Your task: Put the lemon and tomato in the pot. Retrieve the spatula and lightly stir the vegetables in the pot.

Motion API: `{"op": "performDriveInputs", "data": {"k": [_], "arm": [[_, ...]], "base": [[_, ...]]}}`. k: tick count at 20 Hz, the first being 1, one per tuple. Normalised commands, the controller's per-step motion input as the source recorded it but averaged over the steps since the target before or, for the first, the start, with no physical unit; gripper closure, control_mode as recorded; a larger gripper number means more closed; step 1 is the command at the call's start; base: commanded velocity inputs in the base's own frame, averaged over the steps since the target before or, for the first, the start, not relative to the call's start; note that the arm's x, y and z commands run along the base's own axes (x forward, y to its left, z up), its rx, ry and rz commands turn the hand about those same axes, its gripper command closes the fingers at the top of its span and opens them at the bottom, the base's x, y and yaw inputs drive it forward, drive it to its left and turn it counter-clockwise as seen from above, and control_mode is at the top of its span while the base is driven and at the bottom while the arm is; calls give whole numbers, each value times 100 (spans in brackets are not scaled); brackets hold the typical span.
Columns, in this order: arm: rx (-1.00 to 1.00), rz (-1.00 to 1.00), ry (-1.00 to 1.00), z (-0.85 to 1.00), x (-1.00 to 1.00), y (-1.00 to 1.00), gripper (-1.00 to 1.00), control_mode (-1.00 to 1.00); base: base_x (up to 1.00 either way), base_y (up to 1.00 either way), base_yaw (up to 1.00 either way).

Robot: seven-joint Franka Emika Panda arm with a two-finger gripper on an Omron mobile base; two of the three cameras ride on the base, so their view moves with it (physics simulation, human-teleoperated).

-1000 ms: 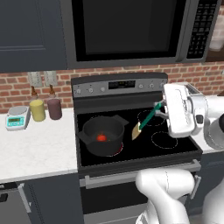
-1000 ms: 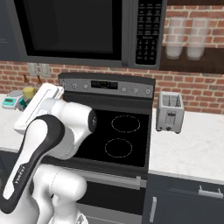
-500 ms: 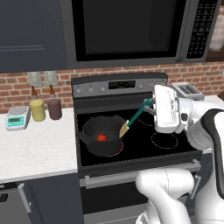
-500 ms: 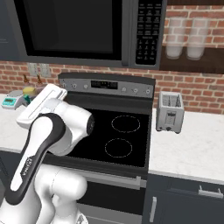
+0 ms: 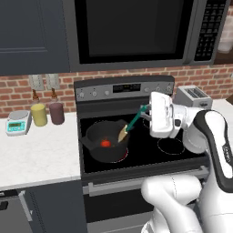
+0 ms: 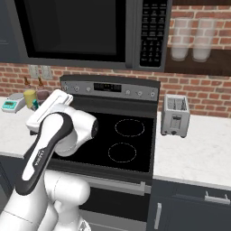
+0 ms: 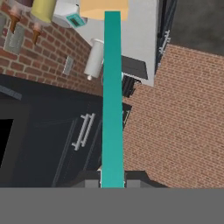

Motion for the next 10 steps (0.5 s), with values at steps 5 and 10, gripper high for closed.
{"op": "performDriveInputs", "data": {"k": [5, 10], "arm": [[0, 0, 0, -17, 30, 19, 100, -100], [0, 0, 0, -32, 16, 7, 100, -100]], "base": [[0, 0, 0], [0, 0, 0]]}}
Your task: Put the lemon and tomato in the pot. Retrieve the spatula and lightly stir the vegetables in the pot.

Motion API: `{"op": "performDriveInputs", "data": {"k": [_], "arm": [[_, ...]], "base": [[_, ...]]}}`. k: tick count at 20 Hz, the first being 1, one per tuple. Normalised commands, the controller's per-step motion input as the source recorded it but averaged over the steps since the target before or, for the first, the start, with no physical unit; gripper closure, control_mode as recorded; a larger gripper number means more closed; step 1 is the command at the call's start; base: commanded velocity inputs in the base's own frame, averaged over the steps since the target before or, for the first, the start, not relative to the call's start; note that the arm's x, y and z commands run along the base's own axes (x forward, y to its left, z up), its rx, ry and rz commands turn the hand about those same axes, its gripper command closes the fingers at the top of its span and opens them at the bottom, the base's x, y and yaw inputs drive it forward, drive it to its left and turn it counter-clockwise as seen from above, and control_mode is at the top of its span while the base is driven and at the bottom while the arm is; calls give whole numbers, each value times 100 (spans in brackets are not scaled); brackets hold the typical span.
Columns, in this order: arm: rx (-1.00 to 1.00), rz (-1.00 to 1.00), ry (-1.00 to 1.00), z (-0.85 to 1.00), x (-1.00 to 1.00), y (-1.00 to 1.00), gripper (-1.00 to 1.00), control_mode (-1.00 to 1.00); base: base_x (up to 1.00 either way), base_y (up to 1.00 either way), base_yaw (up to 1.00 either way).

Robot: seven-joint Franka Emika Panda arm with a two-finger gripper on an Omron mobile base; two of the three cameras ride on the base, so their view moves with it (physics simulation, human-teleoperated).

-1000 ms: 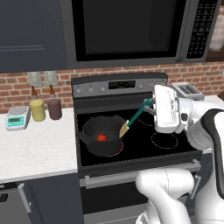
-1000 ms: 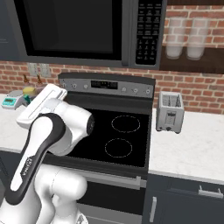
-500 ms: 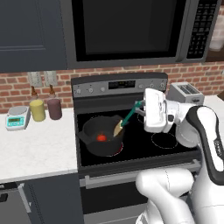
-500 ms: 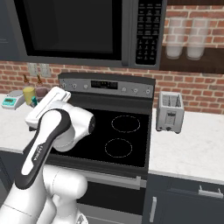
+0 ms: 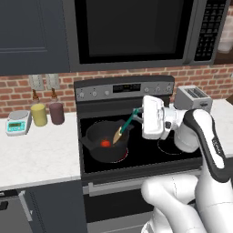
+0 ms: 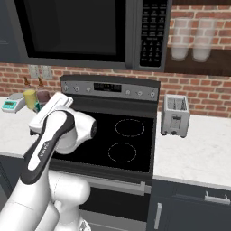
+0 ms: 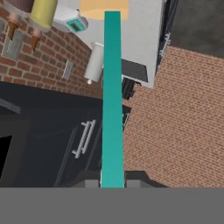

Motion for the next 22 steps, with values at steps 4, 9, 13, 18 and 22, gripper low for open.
{"op": "performDriveInputs", "data": {"k": [4, 9, 13, 18, 22], "arm": [[0, 0, 0, -29, 13, 6, 100, -100], [0, 0, 0, -15, 9, 8, 100, -100], [0, 0, 0, -16, 13, 7, 100, -100], [0, 0, 0, -9, 9, 0, 100, -100], [-3, 0, 0, 0, 2, 0, 100, -100]], "base": [[0, 0, 0], [0, 0, 0], [0, 0, 0], [0, 0, 0], [0, 0, 0]]}}
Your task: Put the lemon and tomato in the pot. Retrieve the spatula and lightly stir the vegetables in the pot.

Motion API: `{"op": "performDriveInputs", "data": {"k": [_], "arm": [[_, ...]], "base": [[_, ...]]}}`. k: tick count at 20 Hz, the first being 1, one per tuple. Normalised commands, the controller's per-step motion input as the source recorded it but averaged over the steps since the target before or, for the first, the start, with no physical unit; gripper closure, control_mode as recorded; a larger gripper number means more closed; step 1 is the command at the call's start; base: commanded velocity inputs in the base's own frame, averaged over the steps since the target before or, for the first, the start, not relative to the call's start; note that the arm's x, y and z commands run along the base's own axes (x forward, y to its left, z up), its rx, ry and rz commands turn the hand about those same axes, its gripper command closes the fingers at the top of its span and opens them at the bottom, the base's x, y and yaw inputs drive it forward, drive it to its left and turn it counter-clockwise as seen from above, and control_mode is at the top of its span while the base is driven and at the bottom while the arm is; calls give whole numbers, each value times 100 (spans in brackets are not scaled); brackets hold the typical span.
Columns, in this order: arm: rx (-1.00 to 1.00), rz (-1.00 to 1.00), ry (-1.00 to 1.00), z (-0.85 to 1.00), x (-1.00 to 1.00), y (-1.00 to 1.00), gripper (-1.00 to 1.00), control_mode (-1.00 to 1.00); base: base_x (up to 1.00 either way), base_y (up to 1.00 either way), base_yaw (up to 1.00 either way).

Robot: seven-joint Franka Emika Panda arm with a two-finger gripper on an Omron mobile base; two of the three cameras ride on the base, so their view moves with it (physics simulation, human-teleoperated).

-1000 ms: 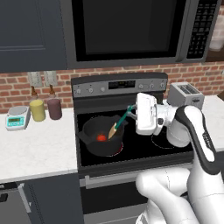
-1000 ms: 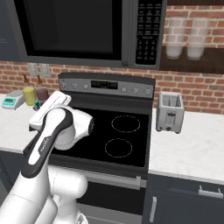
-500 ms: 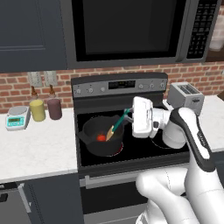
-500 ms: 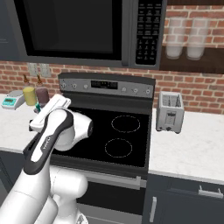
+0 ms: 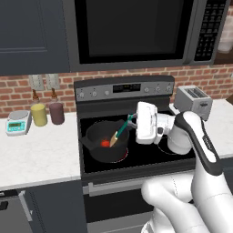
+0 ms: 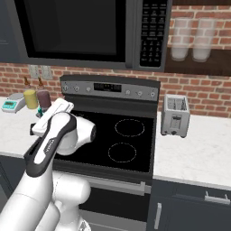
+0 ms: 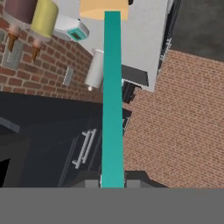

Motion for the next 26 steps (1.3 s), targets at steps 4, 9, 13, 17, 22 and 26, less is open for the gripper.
{"op": "performDriveInputs", "data": {"k": [4, 9, 13, 17, 22, 26], "arm": [[-8, 0, -2, 0, 0, 0, 100, -100], [-13, 0, -4, 0, 11, 0, 100, -100], [-4, 0, -1, 0, 36, 0, 100, -100], [0, 0, 0, 0, 42, 0, 100, -100], [0, 0, 2, -15, 37, 0, 100, -100], [0, 0, 5, -43, 28, 1, 100, -100]], "base": [[0, 0, 0], [0, 0, 0], [0, 0, 0], [0, 0, 0], [0, 0, 0], [0, 0, 0]]}}
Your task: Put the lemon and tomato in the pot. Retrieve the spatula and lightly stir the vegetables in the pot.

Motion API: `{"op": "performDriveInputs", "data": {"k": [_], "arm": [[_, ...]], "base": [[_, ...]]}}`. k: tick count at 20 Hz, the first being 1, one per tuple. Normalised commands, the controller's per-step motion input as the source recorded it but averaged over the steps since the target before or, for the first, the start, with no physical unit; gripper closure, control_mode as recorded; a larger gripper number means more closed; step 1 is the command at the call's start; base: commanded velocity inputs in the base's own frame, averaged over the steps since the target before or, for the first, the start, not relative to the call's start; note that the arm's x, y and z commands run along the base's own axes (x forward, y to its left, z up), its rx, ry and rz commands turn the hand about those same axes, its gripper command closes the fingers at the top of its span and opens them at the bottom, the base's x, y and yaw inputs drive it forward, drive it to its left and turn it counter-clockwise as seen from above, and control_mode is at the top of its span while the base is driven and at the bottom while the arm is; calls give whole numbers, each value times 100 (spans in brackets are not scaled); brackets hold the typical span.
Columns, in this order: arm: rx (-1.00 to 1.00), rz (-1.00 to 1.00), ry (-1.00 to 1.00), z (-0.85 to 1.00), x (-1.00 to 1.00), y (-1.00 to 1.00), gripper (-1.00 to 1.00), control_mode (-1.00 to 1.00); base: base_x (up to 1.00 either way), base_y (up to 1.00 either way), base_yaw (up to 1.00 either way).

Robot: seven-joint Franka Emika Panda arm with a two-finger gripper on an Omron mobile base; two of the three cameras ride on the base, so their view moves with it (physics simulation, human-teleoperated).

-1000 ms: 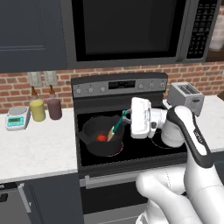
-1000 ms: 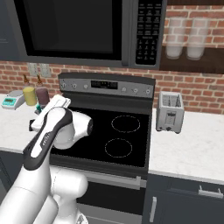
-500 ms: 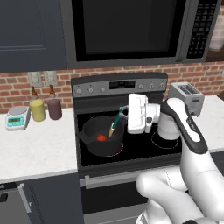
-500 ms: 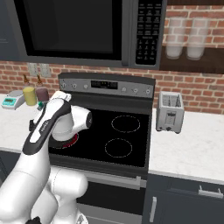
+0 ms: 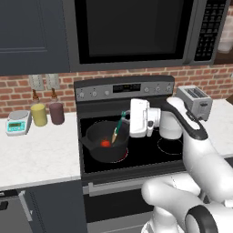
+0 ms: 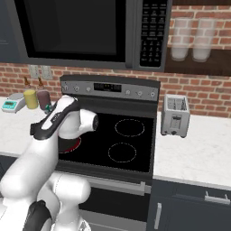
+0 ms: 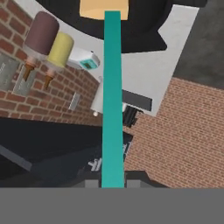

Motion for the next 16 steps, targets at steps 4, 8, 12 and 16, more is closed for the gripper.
{"op": "performDriveInputs", "data": {"k": [4, 8, 12, 16], "arm": [[0, 0, 4, -31, 21, 12, 100, -100], [0, 0, 0, -7, 26, 19, 100, -100], [0, 0, 0, -5, 31, 21, 100, -100], [0, 0, 0, -14, 36, 16, 100, -100]], "base": [[0, 0, 0], [0, 0, 0], [0, 0, 0], [0, 0, 0]]}}
